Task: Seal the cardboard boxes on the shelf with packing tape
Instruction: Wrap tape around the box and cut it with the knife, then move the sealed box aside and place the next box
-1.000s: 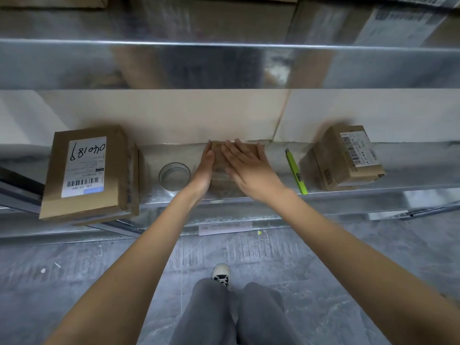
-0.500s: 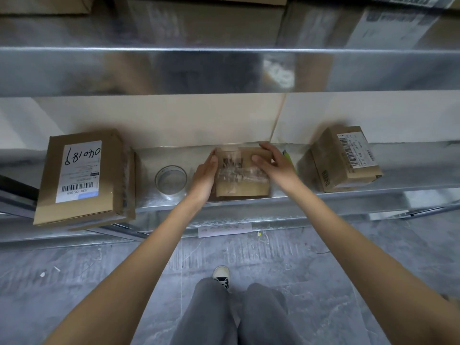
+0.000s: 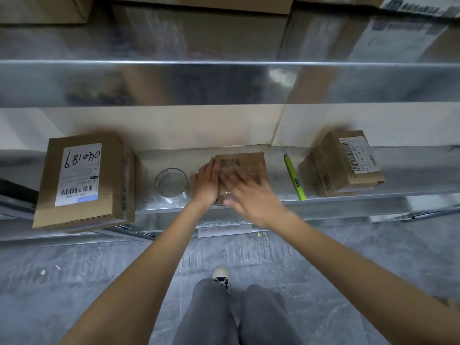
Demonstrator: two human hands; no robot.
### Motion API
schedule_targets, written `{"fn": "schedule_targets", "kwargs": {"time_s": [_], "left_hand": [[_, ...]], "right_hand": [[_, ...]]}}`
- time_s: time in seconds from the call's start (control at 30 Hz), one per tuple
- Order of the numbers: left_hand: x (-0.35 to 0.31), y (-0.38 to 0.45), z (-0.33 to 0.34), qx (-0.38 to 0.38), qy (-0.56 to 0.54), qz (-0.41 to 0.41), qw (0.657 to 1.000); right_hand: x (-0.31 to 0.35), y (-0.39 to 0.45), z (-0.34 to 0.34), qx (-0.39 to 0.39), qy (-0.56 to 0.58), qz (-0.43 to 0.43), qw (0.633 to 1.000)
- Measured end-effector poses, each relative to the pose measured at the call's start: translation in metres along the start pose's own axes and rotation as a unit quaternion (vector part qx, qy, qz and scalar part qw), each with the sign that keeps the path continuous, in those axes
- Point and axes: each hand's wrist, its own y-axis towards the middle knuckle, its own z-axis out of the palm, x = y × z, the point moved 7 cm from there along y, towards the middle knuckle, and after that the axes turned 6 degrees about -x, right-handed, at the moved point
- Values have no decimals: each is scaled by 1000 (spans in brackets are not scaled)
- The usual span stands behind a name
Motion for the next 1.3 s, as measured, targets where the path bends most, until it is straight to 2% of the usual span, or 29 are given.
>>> {"fn": "schedule_targets", "kwargs": {"time_s": [0.1, 0.17, 0.2, 0.23, 0.27, 0.33, 0.37, 0.4, 0.43, 0.47, 0.53, 0.63, 0.77, 0.87, 1.13, 1.3], "left_hand": [[2, -5, 3, -14, -2, -35, 999], [0, -8, -1, -26, 12, -62, 998], [-2, -9, -4, -30, 22, -69, 997], [-3, -7, -7, -33, 17, -72, 997], [-4, -5, -6, -30, -6, -73, 997], [-8, -7, -3, -7, -83, -82, 993], [-10, -10, -1, 3, -121, -98, 988], [-10, -14, 0, 4, -154, -121, 981], [-9, -17, 1, 1, -180, -144, 973], [-9, -21, -1, -7, -210, -162, 964], [-11, -29, -6, -27, -260, -190, 946], [-41, -59, -15, -31, -330, -170, 928], [-73, -106, -21, -113, -355, -119, 920], [-102, -144, -23, -160, -350, -63, 921], [-203, -228, -55, -233, -371, 129, 889], [-260, -265, -83, -274, -379, 189, 864]], "right_hand": [[10, -30, 6, 15, 34, -30, 999], [-9, -22, -2, -24, 106, 41, 993], [-25, -16, -8, -74, 146, 107, 981], [-45, -12, -16, -134, 195, 191, 953], [-64, -10, -19, -159, 269, 288, 905], [-83, -6, -6, -98, 403, 416, 809], [-82, -4, -2, -54, 431, 437, 788], [-80, -3, -3, -35, 439, 443, 781], [-79, -4, -7, -44, 441, 444, 779], [-78, -8, -11, -67, 456, 444, 769], [-77, -23, -17, -124, 513, 443, 725], [-77, -53, -28, -187, 570, 432, 673], [-72, -93, -45, -236, 584, 404, 663], [-67, -124, -70, -265, 573, 363, 686], [-59, -200, -182, -422, 538, 236, 691], [-61, -223, -251, -479, 504, 176, 697]]}}
